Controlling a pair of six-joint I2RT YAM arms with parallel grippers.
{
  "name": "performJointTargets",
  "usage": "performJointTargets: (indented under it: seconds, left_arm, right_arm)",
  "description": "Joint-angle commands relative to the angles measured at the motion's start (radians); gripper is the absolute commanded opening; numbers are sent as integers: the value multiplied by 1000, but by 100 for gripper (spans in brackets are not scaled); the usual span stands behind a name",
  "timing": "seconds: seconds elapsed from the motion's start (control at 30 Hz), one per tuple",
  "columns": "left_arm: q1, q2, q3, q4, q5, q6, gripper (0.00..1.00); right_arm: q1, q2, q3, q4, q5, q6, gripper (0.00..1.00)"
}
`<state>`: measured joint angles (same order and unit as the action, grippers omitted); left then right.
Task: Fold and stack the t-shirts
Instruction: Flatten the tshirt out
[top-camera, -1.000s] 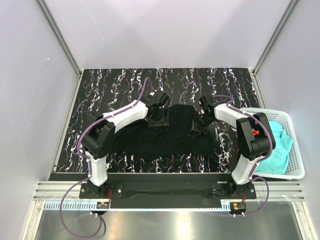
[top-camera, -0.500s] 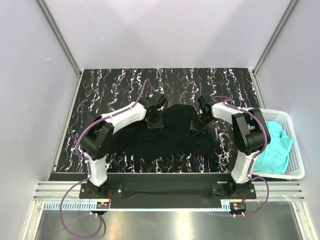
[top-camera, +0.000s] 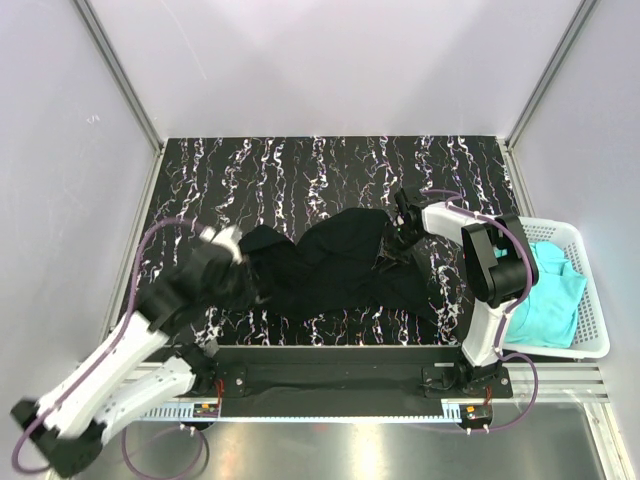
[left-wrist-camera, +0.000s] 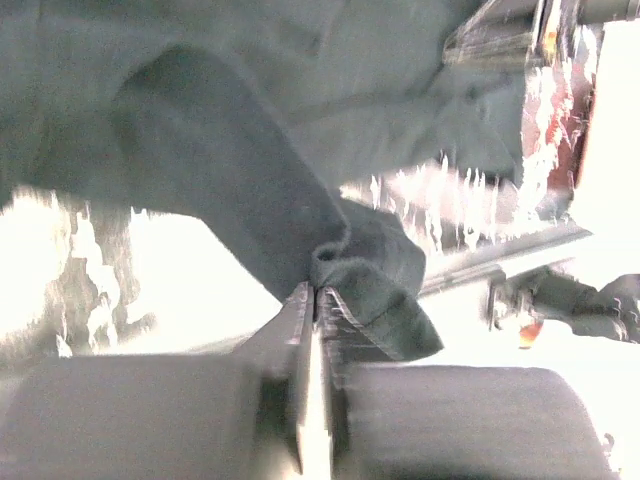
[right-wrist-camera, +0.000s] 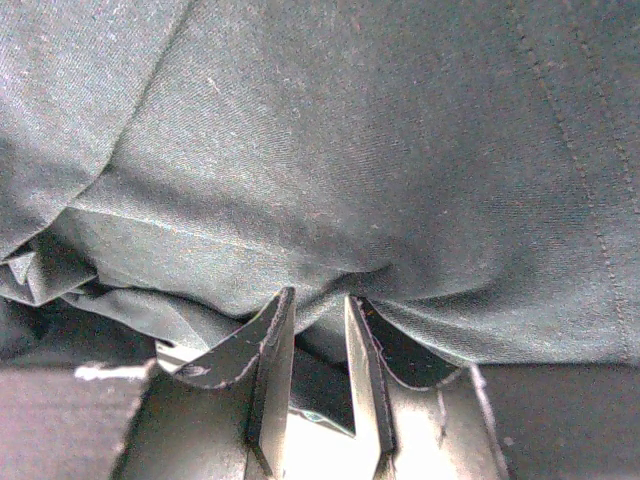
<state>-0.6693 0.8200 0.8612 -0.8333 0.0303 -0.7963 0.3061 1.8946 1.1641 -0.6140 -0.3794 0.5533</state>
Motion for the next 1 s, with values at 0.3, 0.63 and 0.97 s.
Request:
performJointTargets:
  seconds: [0.3, 0.63, 0.97]
  left_arm:
    - [2, -384, 48, -343, -73, -206, 55]
    - [54, 195, 131, 64, -61, 11, 63]
    - [260, 836, 303, 192, 8, 235, 52]
  right_arm:
    - [-4, -60, 39, 7, 8, -47, 35]
    - [-4, -92, 5, -12, 7, -75, 36]
    - [-2, -52, -3, -10, 59, -72, 33]
